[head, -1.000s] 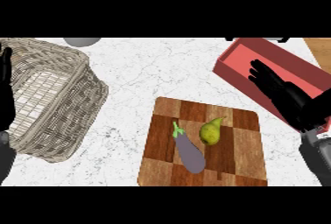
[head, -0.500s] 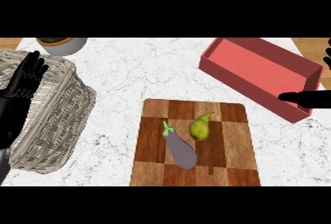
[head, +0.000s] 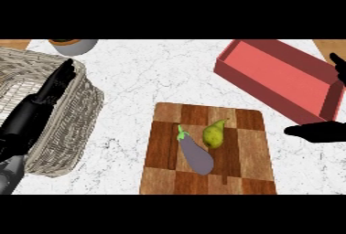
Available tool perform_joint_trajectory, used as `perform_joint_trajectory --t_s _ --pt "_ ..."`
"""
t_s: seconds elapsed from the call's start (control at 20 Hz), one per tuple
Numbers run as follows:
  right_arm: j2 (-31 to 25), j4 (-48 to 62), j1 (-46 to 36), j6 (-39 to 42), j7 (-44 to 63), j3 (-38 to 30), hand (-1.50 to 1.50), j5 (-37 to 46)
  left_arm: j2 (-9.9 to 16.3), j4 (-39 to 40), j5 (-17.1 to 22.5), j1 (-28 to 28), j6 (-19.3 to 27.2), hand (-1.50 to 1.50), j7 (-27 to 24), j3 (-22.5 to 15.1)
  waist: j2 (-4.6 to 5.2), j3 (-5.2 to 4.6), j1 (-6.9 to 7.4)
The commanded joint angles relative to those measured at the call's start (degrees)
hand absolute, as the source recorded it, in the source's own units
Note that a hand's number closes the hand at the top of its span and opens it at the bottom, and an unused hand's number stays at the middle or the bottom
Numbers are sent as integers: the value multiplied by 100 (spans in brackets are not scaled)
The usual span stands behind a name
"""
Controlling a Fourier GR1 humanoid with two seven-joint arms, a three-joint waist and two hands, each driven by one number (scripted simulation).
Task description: Pick the pear from the cutting board and place it in the cardboard box
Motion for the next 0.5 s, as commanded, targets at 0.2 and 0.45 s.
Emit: perform_joint_trajectory --t_s 0.2,0.45 --pt "-362 -559 -619 1531 1762 1048 -150 -112 -473 516 -196 -88 -95 0 -50 -397 161 -122 251" --pt "87 -327 -1724 2444 2815 1401 -150 -707 -604 575 -369 -446 -105 0 141 -461 159 -109 346"
